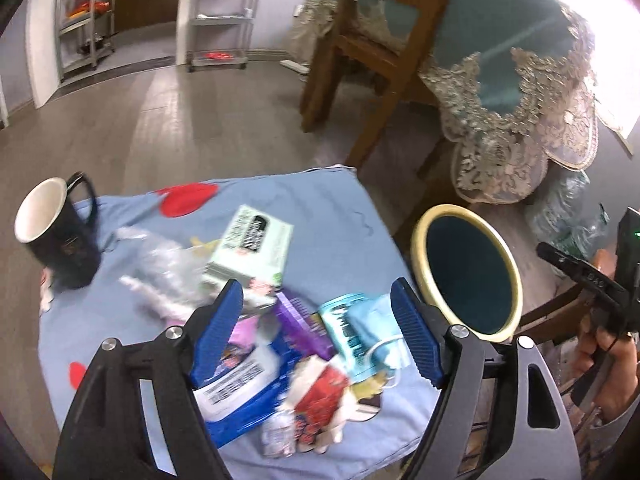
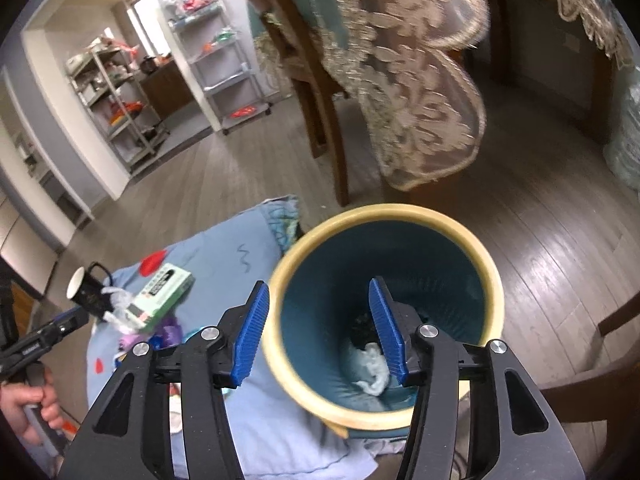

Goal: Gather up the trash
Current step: 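Drop the tissue into the bin with the right tool while the left tool drops the black bag, then grasp a blue mask with the right tool while the left tool grasps clear plastic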

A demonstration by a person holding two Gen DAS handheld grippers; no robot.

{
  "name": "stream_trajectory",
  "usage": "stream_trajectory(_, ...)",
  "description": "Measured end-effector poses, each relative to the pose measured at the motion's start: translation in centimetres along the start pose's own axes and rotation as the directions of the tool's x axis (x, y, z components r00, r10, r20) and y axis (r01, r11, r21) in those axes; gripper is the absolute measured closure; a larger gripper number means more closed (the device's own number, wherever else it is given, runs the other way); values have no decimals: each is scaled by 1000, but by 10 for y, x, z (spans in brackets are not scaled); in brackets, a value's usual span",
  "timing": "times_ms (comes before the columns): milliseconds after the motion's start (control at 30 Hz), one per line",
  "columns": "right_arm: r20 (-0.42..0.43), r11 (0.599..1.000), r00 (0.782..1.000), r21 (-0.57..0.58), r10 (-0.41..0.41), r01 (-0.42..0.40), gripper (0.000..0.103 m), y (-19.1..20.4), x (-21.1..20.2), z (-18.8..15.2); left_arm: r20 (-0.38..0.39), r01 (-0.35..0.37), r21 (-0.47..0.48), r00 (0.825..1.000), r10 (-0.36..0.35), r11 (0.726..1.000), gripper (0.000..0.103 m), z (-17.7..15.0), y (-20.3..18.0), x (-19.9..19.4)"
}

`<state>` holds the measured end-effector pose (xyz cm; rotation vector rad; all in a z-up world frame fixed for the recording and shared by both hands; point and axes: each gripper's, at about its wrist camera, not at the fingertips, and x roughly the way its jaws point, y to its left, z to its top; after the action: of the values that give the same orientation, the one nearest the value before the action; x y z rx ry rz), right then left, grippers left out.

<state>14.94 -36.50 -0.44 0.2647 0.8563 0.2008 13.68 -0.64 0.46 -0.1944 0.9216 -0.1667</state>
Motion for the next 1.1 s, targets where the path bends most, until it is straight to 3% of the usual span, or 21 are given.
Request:
stream_trajectory(233,-14,995,997,-62,71,-72,48,30,-4,-3,-24,-46,-5,999,45,999,28,-16,19,-2)
stream_trajectory(467,-95,991,990,-81,102,-109,47,45,20,-14,-46,-112,-36,993,110,993,28,-24,46,3)
stream_trajectory(767,-149,978,976,-111,160,-177,47,82,39,-20,-95,-131,-107,988,121,986,28,-29,78,17)
stream_trajectory(900,-200,968,964,-145,173,-204,47,103,54,-29,-97,-125,-182,989,108,975,29,-32,95,18)
stream_trajectory(1100,-294,958,943,-188,155,-216,48,125,86,-46,-84,-117,-221,991,101,968,29,-33,105,14)
